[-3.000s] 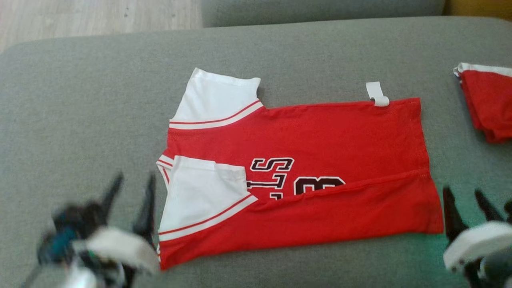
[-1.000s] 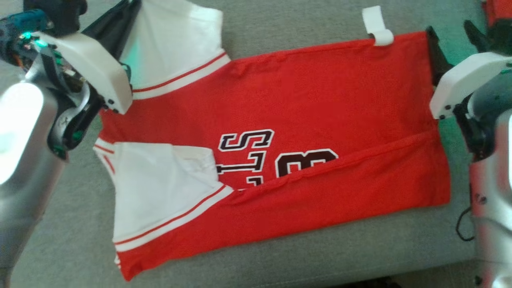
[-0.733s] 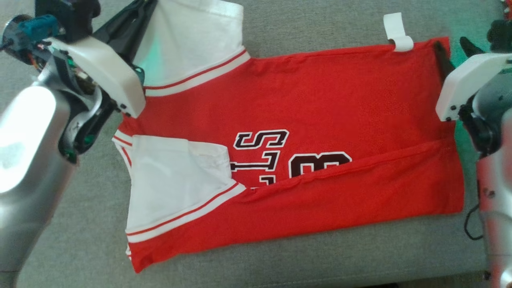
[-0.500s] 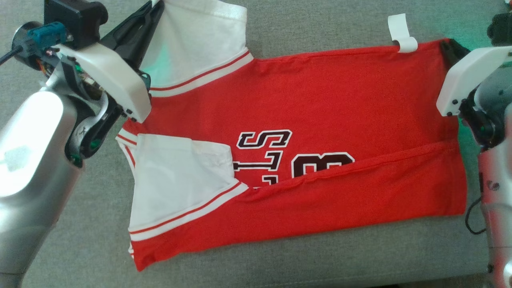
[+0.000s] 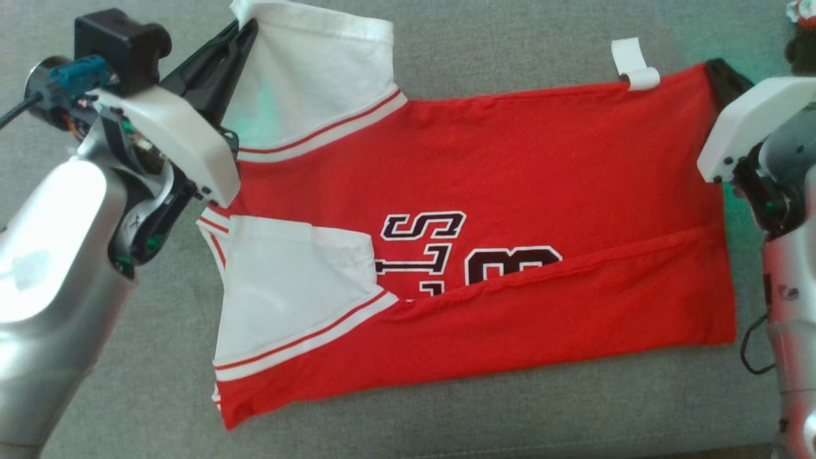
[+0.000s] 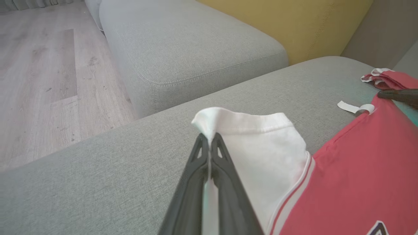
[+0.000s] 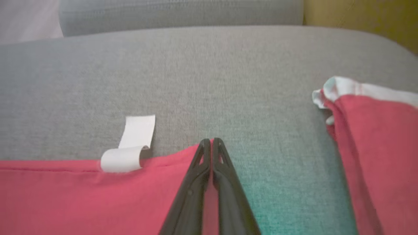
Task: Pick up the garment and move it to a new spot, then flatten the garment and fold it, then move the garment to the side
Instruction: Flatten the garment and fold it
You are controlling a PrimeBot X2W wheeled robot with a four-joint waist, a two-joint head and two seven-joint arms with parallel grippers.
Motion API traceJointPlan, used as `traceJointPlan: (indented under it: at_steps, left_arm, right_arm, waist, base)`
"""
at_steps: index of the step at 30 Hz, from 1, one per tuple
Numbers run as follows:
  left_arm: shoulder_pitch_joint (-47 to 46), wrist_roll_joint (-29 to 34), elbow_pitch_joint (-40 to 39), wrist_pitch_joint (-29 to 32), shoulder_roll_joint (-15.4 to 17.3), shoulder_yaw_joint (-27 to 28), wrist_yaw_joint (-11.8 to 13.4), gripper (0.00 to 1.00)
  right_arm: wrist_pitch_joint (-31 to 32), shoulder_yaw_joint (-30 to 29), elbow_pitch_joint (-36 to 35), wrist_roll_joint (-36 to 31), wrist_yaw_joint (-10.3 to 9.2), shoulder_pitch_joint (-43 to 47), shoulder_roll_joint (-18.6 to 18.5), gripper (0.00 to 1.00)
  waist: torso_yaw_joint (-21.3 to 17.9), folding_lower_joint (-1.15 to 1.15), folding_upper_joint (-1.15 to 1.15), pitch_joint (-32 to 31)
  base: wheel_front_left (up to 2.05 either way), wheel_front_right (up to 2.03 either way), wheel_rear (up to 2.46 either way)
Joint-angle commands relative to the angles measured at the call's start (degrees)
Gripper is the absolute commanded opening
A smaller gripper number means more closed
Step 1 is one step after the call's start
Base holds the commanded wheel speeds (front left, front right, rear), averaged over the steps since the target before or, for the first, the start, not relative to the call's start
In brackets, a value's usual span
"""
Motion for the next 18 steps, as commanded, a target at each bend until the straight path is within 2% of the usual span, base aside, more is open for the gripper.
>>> traceJointPlan:
  at_steps: [1,9,13,18]
  left_arm:
    - [-1.34,-0.35,-1.89,-0.71,2.12,2.38,0.53,0.0]
    - [3.75,-0.79,-6.05,-3.95,3.31,2.98,1.72,0.0]
    - [9.13,-1.26,-10.81,-5.24,4.78,3.45,3.69,0.0]
    - [16.75,-1.73,-16.95,-7.52,6.45,4.39,7.01,0.0]
  right_arm:
    - [-0.99,0.71,-2.73,0.42,-0.04,-1.15,-0.5,0.0]
    - [-4.04,3.04,-8.59,1.4,-0.04,5.09,-1.79,0.0]
    - [-4.43,2.7,-10.97,1.17,-0.04,9.72,-2.42,0.0]
    - [-4.64,1.11,-14.36,1.06,-0.04,15.0,-1.53,0.0]
  waist:
    - [-0.01,0.0,0.0,-0.6]
    - [-0.14,0.0,0.0,-5.32]
    - [0.17,0.0,0.0,-7.73]
    - [0.67,0.0,0.0,-10.56]
  base:
    - [0.0,0.0,0.0]
    - [0.0,0.0,0.0]
    - [0.0,0.0,0.0]
    - [0.0,0.0,0.0]
